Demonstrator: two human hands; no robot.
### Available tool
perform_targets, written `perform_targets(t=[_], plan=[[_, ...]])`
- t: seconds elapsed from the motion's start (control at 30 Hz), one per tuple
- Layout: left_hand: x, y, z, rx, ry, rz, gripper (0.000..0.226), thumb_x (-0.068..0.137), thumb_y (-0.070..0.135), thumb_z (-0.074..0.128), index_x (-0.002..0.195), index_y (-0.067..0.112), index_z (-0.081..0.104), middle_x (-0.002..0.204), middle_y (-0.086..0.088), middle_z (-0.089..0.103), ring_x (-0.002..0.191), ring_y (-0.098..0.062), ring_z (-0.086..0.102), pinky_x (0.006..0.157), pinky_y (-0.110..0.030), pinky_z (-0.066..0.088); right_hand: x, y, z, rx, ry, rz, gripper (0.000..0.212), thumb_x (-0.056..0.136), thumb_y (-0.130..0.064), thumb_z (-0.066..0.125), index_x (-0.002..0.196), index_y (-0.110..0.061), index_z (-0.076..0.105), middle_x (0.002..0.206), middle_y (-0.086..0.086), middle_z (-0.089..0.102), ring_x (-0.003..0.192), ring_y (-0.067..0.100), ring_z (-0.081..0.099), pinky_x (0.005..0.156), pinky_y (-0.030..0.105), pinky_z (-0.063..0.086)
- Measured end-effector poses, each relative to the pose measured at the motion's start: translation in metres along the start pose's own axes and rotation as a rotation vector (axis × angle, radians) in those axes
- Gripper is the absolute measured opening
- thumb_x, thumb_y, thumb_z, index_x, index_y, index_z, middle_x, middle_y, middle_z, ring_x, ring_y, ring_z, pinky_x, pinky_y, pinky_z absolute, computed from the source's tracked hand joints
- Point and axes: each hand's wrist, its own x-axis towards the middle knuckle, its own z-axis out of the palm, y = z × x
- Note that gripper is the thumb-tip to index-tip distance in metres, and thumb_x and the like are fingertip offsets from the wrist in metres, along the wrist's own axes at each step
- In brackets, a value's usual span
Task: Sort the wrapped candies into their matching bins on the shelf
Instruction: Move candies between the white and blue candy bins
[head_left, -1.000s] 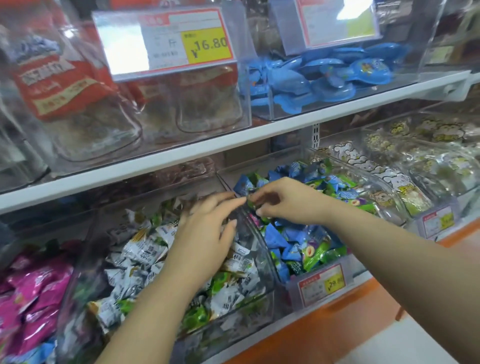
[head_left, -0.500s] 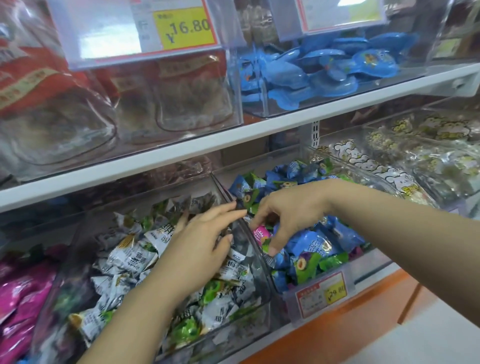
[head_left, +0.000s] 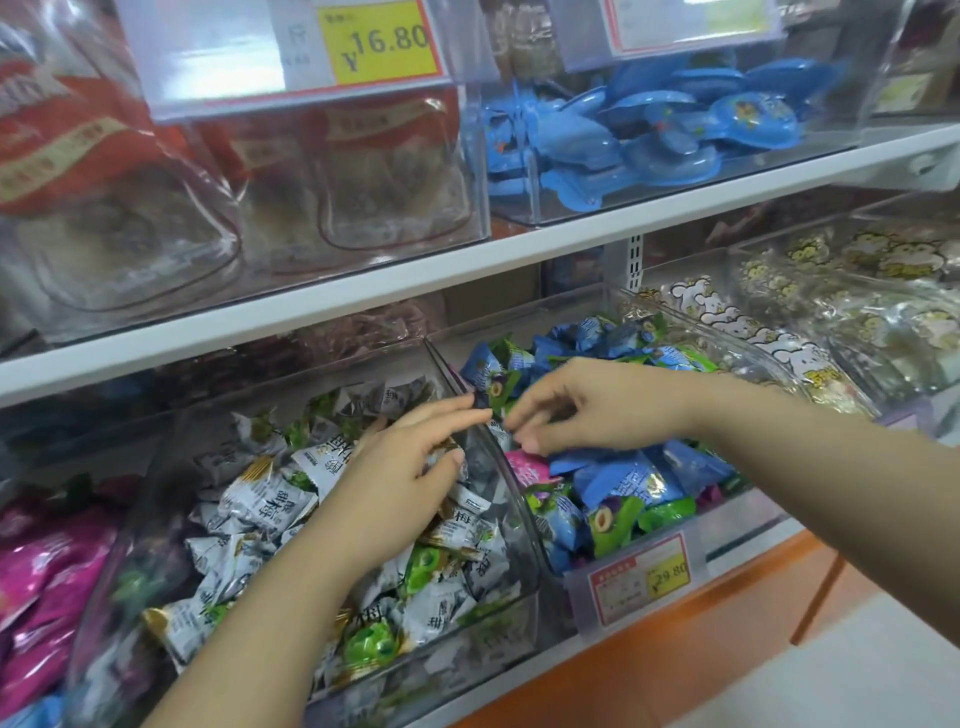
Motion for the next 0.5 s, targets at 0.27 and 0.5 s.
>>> perform_targets(t=[0.27,0.5], plan=[[0.004,-0.005,0.0,-0.061,0.001,0.035,0.045,0.099,0.021,0.045,0.115,0.063,0.044,0.124,0.051,0.027,0.109,0.035,0.022,0.078,0.006,0.025,0.056,0.014,0.01,-0.443,0.089,-0.029,0.036,0.087,-0.026,0.066,0.122,-0.018,0.063,0.118,0.0,0.066,0.101,0.014,0.06,0.075,0.017,0.038],[0.004,-0.008,0.0,-0.061,0.002,0.046,0.043,0.098,0.022,0.045,0.115,0.062,0.045,0.123,0.053,0.026,0.107,0.036,0.022,0.078,0.006,0.023,0.068,0.011,0.005,-0.36,-0.124,0.079,0.053,0.088,-0.033,0.065,0.136,-0.02,0.049,0.14,-0.003,0.049,0.117,0.012,0.05,0.088,0.02,0.036]])
